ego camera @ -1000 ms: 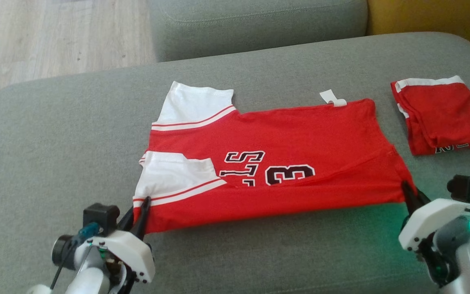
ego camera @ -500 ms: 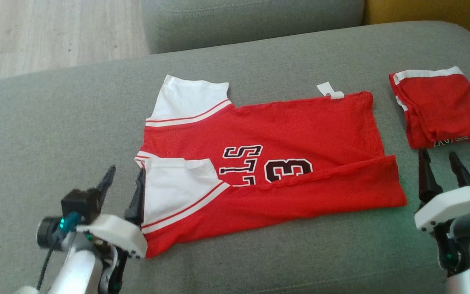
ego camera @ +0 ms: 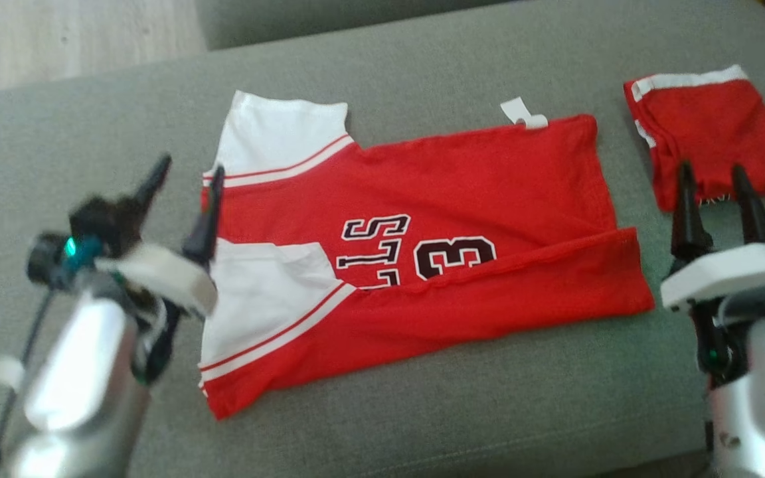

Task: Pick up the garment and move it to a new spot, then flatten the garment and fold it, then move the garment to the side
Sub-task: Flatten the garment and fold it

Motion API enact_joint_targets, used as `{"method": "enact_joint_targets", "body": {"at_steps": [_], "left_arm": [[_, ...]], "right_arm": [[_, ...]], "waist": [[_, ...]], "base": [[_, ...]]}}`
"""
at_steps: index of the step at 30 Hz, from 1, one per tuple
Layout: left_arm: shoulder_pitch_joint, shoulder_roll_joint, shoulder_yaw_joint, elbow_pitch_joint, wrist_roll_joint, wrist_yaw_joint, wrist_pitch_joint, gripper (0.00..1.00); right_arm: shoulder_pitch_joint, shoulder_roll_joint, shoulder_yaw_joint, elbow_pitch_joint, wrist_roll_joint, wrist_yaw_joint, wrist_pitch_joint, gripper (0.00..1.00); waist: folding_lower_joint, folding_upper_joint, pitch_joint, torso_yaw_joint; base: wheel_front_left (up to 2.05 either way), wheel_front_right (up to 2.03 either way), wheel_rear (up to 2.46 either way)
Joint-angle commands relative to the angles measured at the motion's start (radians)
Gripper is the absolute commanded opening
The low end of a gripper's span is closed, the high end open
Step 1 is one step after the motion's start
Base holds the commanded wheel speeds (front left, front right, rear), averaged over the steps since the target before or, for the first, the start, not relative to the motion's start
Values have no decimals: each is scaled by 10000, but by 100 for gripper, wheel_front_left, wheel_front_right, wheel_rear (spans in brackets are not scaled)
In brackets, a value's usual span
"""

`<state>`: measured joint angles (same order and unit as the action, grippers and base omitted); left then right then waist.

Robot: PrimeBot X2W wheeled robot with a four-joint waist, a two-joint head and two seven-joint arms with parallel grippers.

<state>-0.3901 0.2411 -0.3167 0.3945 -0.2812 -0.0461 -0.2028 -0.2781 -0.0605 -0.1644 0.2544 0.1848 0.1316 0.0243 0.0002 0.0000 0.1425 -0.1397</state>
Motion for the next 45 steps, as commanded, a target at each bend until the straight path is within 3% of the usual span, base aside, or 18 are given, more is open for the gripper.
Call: {"method": "enact_joint_targets", "body": {"at_steps": [1,8,14,19,33,42,43,44,45], "left_arm": [[-1099,509,327,-30,43,-183,219,100],[-3351,1542,-439,1420,-252,-802,1967,100],[-5070,2651,-2219,2290,-1541,-841,3378,100],[-6168,3259,-3331,2788,-2582,-843,3870,100],[-8042,3511,-4731,4562,-3421,-845,3951,100],[-8316,3466,-5728,4985,-4519,-845,5142,100],[-8316,3481,-5855,4929,-4691,-845,5328,47],[-8326,3517,-5966,4859,-4851,-845,5453,31],[-8344,3565,-6066,4797,-4982,-845,5522,31]], "right_arm": [[-693,-104,419,-234,-31,-9,-175,100],[-1774,-279,1137,75,43,-9,-358,100],[-2538,-357,1701,232,154,-9,-464,100],[-3000,-336,2013,311,284,-9,-607,100],[-3597,-183,2561,621,655,-9,-935,100],[-3749,-178,2455,810,594,-9,-1087,100],[-3769,-190,2418,822,578,-9,-1092,100],[-3785,-202,2387,836,563,-9,-1094,100],[-3800,-215,2353,851,547,-9,-1098,100]], "waist": [[-2,0,347,-208],[-2,0,1193,-700],[-2,0,1980,-1120],[-2,0,2586,-1427],[-2,0,3687,-2124],[-2,0,3825,-2149],[-2,0,3825,-2135],[-2,0,3822,-2121],[-2,0,3812,-2103]], "base": [[0,0,0],[0,0,0],[0,0,0],[0,0,0],[0,0,0],[0,0,0],[0,0,0],[0,0,0],[0,0,0]]}}
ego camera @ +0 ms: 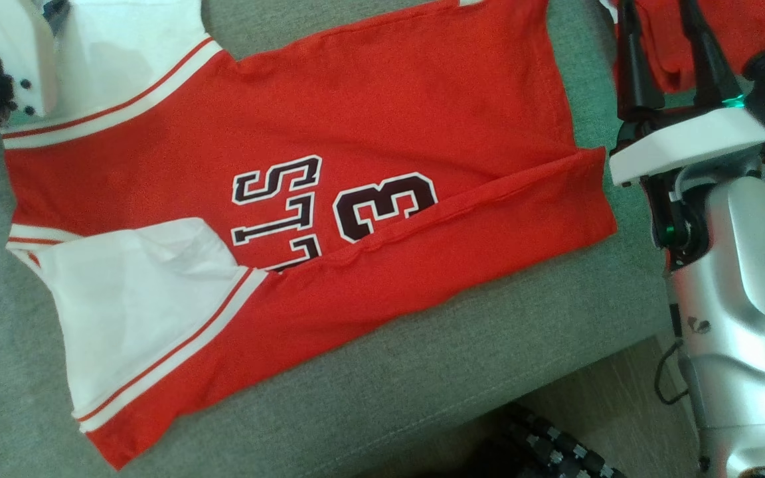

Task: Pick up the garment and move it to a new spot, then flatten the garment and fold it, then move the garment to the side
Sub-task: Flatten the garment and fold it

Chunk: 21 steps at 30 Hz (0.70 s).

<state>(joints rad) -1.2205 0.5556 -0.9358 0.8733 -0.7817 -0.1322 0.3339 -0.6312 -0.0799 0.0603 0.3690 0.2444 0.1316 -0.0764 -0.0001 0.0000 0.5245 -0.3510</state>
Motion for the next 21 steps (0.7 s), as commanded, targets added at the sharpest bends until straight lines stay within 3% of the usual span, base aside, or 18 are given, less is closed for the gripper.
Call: {"method": "enact_joint_targets", "body": {"at_steps": [1,6,21], "left_arm": [[-61,462,31,-45,-83,16,179,0],[-178,472,-231,-78,-335,16,-378,0],[-98,-432,-562,-206,-59,16,-3319,0]], "right_arm": [[-283,-35,68,-280,-68,-9,-93,100],[-312,-133,-127,-155,-191,-9,-71,100],[-381,-824,-708,579,-273,-9,207,100]], "waist": [[1,0,-21,32],[1,0,-199,234],[1,0,-1223,1617]], "base": [[0,0,0],[0,0,0],[0,0,0]]}}
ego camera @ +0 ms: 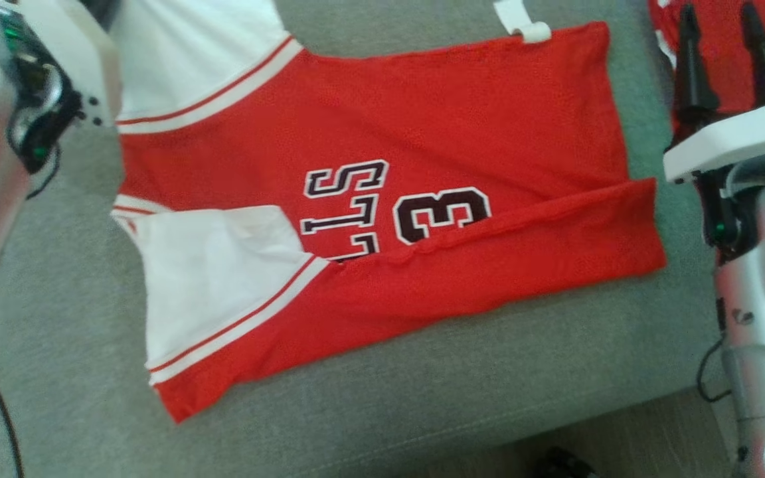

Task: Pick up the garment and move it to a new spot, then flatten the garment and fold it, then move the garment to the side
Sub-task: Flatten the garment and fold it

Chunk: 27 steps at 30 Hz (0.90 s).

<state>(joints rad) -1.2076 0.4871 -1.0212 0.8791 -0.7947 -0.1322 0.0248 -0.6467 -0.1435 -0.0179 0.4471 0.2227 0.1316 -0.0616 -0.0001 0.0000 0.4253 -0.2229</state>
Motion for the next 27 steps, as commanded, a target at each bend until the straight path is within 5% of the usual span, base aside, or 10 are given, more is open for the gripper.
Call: {"method": "enact_joint_targets", "body": {"at_steps": [1,14,27], "left_arm": [[-177,216,267,-362,84,16,-364,0],[433,403,-21,-2454,265,330,-660,0],[591,715,-137,-4270,288,883,-181,0]], "right_arm": [[-236,-277,79,-117,-62,-9,110,100],[-1183,-1332,846,1873,-45,-9,1670,100],[-2387,-2235,2709,4292,642,-9,3038,100]], "waist": [[1,0,-275,443],[1,0,-77,1408],[1,0,370,1968]], "base": [[0,0,0],[0,0,0],[0,0,0]]}}
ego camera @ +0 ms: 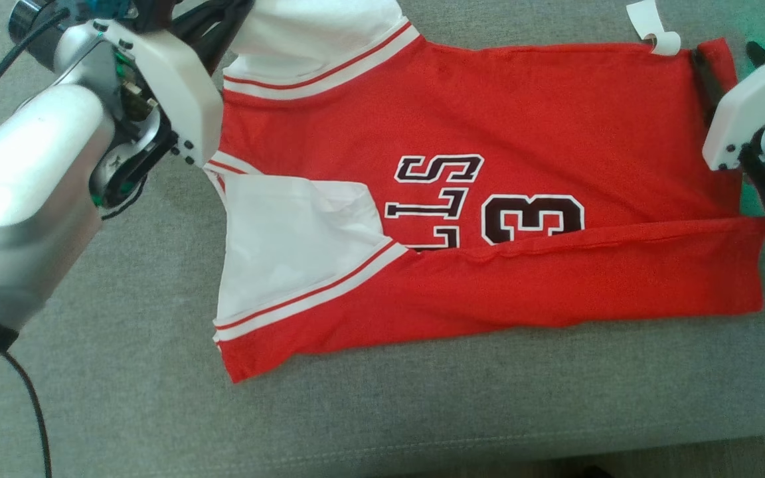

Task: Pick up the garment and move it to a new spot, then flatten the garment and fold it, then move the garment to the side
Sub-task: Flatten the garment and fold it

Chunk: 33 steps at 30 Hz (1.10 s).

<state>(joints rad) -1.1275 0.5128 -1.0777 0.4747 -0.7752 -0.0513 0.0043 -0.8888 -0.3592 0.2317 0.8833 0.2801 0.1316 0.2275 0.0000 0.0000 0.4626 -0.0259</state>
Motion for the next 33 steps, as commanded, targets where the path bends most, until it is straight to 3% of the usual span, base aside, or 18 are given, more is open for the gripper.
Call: {"method": "enact_joint_targets", "body": {"at_steps": [1,2,7,18,23,33], "left_arm": [[-194,474,426,-243,85,88,25,0],[-177,490,428,-249,77,111,24,0],[-116,619,568,-130,-34,261,-97,0],[-306,794,1148,437,-243,613,-870,0],[-572,868,1211,657,-54,577,-1263,0],[-1533,331,1360,1661,455,439,-2336,0]], "right_arm": [[-8,-113,354,29,182,-9,234,74],[-55,-171,439,105,267,-9,226,0],[-398,-302,638,289,648,-9,-206,0],[-1396,-226,959,-43,1373,-9,-2236,0],[-1818,-154,1155,-86,1518,-9,-2672,0],[-2717,-208,1451,291,2110,-9,-3422,0]], "waist": [[0,0,-12,0],[0,0,-26,-2],[0,0,-115,-63],[0,0,-159,-146],[0,0,-34,-130],[0,0,216,-23]], "base": [[0,0,0],[0,0,0],[0,0,0],[0,0,0],[0,0,0],[0,0,0]]}}
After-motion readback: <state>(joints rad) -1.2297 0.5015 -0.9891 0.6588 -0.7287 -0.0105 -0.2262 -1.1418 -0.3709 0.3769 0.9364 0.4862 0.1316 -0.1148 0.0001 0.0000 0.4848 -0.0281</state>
